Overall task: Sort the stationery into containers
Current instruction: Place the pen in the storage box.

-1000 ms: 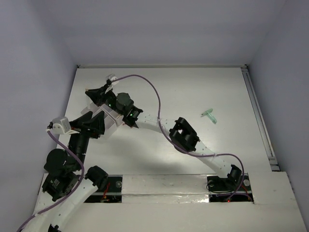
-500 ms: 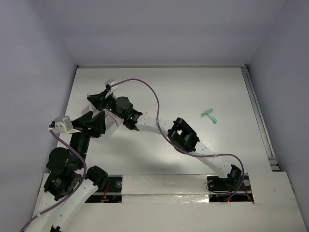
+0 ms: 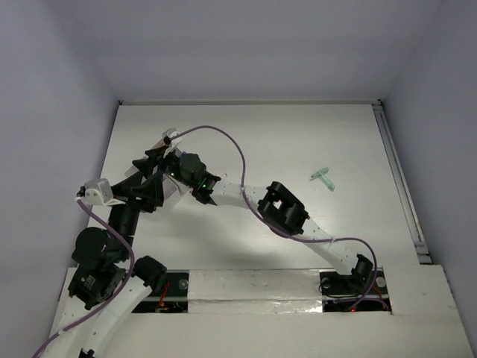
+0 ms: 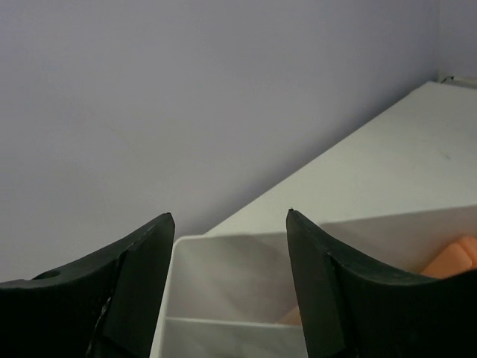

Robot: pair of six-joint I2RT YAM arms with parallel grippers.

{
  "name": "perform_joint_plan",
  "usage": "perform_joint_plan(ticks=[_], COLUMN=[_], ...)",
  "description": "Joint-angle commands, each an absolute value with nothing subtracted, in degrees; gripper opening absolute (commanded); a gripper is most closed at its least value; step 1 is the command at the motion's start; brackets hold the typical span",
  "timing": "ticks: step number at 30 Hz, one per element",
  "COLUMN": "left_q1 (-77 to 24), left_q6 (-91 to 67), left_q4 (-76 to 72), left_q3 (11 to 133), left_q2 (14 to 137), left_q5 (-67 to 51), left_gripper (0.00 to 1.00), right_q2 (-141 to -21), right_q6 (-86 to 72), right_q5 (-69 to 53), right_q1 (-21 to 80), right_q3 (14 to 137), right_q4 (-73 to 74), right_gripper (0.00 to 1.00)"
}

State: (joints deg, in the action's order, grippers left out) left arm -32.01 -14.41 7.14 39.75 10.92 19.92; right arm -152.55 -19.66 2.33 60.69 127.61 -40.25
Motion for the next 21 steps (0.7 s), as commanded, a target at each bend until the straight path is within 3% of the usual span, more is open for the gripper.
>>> perform_joint_plan(ticks=[1,8,10,11,15,18,21], left_q1=[-31.6,-31.6,-31.0,-31.0,-31.0,-31.0,-31.0], left_q6=[-13.8,-13.6,-13.7,-13.6,-13.6,-13.6,-13.8], left_q4=[4.7,4.6,4.6,4.5,4.2,4.2,4.1], left_q3=[39.3,39.2,39.1,39.1,39.2,39.1,39.0], left_q2=[11.9,11.8,11.7,11.6,11.3,10.9,10.7], left_q5=[19.2,18.7,18.5,18.3,17.6,17.1,16.5], left_gripper=[0.57,0.57,0.57,0.57,0.57,0.57,0.57], right_q2=[-145.4,-132.4,-126.2,-122.1,-115.6,-111.0,-106.9], right_q6=[-19.2,-18.8,-18.3,-19.2,-24.6,-26.6,-28.1], right_q5=[1.1,2.6,5.3,7.6,12.0,13.6,15.4], right_q1=[61.4,61.4,61.4,60.7,57.7,55.6,53.6], right_q3=[124.4,107.2,101.6,96.6,86.6,81.8,78.1], right_q4=[-45.3,-48.3,-47.0,-43.7,-29.9,-17.3,-9.3], right_gripper=[0.68,0.66,0.55,0.4,0.07,0.01,0.02])
